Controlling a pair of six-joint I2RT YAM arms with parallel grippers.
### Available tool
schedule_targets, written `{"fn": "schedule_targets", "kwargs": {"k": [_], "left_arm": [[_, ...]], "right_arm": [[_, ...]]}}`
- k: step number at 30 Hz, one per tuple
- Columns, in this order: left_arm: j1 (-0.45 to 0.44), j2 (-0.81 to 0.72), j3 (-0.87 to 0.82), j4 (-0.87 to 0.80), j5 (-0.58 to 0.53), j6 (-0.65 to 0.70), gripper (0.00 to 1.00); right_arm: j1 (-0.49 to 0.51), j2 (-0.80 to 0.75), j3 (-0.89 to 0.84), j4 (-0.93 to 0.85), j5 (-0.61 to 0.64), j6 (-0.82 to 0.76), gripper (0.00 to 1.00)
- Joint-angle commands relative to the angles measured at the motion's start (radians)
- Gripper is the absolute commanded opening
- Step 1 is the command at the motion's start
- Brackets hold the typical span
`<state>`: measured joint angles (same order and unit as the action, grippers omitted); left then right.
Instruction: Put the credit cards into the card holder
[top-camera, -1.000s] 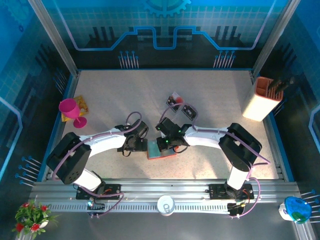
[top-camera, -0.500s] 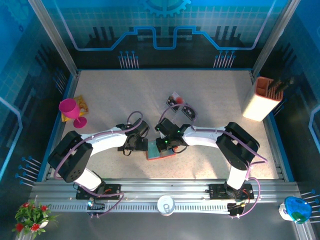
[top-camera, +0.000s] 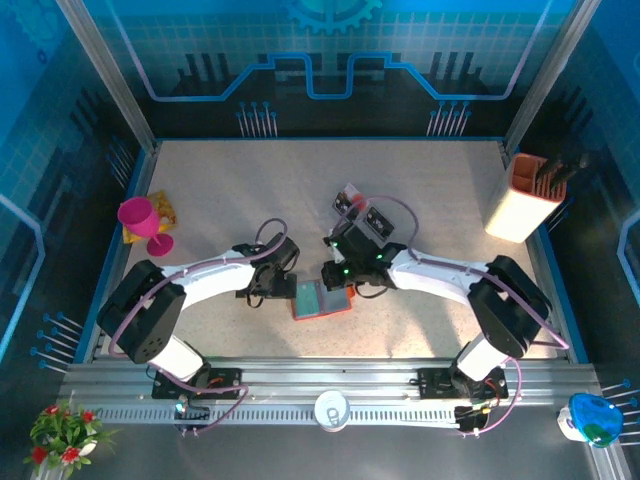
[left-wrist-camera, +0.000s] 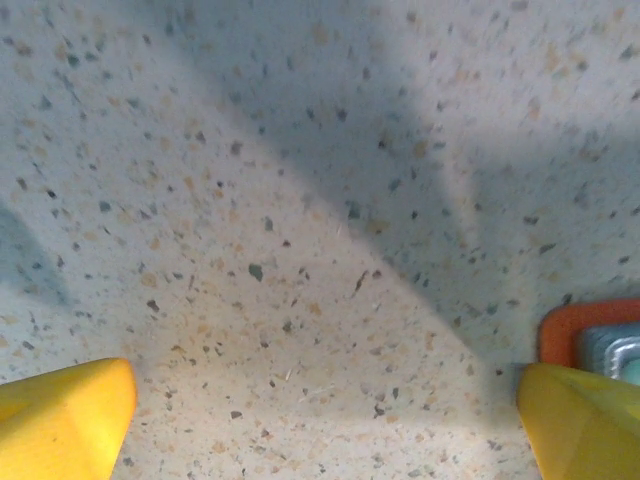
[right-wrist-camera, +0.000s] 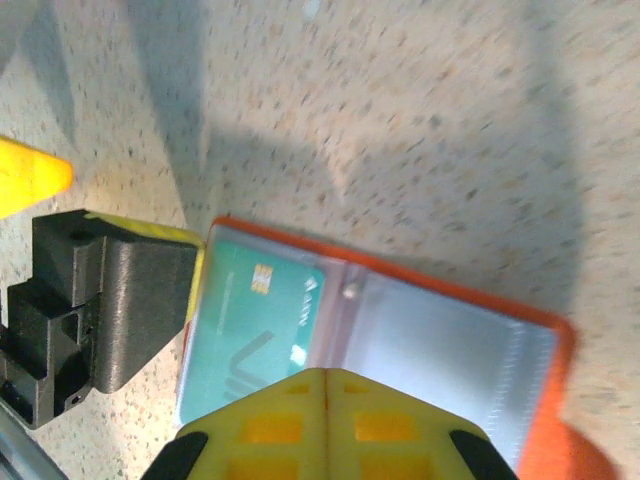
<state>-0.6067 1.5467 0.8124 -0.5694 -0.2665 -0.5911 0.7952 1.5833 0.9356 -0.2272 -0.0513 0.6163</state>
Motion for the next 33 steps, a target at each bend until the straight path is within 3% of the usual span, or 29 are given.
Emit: {"fn": "schedule_targets", "kwargs": {"k": [1,11,22,33], "left_arm": [[0.015,-0.047,0.044,-0.027,-0.028,0.025,0.99],[-0.017,-0.147,0.073,-0.023,0.089,-0.044,0.99],[-0.158,-0.057,0.103,0.014,0.085,-0.126,0.99],[-0.190,0.001,0.108,0.046,0.086,-0.118,0.99]], "right_arm": [[-0.052,-0.049,-0.042,-0.035,0.018,-0.041,0.00],[-0.114,-0.028,-0.063,-0.012,-0.088,-0.096,0.00],[-0.093,0.081,-0.033,0.022,-0.103,-0.092,0.00],[-0.061,0.143,-0.082,0.091,-0.137,-0.036,0.00]]}}
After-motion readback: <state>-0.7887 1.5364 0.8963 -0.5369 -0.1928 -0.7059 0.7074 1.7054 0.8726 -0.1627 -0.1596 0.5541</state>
